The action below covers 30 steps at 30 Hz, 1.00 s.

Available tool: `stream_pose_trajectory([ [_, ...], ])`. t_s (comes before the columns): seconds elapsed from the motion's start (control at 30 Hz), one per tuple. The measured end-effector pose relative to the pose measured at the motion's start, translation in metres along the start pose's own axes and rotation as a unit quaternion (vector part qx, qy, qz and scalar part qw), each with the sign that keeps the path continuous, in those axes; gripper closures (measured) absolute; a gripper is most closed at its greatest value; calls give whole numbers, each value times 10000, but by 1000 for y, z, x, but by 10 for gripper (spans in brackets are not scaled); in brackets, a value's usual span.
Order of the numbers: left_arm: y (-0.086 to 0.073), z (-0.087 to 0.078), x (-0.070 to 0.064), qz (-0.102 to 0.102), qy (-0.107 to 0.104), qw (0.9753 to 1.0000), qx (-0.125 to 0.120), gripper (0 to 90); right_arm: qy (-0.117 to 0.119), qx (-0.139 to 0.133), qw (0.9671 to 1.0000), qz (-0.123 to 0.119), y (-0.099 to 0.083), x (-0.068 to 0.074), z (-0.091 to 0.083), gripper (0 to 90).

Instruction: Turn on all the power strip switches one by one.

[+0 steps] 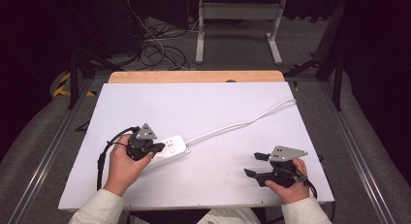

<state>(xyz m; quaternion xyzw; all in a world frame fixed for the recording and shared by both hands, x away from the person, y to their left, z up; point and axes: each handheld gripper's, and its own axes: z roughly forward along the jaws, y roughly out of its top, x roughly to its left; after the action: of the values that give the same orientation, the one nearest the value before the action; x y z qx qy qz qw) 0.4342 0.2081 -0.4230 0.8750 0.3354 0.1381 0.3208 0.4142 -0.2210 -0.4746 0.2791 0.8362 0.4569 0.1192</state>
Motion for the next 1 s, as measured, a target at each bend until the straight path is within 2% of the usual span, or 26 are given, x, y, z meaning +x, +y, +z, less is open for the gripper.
stream_pose_trajectory([
  [0.23,7,7,-3,64,-59,10000,9,899,11,5,10000,-4,0,0,0,292],
  [0.33,10,12,-4,74,-197,9998,-3,899,11,11,10000,-6,0,0,0,292],
  [0.43,12,17,-5,87,-234,9997,25,899,13,7,10000,-8,0,0,0,292],
  [1.0,14,38,-2,78,-178,9995,238,899,28,12,10000,-17,0,0,0,292],
])
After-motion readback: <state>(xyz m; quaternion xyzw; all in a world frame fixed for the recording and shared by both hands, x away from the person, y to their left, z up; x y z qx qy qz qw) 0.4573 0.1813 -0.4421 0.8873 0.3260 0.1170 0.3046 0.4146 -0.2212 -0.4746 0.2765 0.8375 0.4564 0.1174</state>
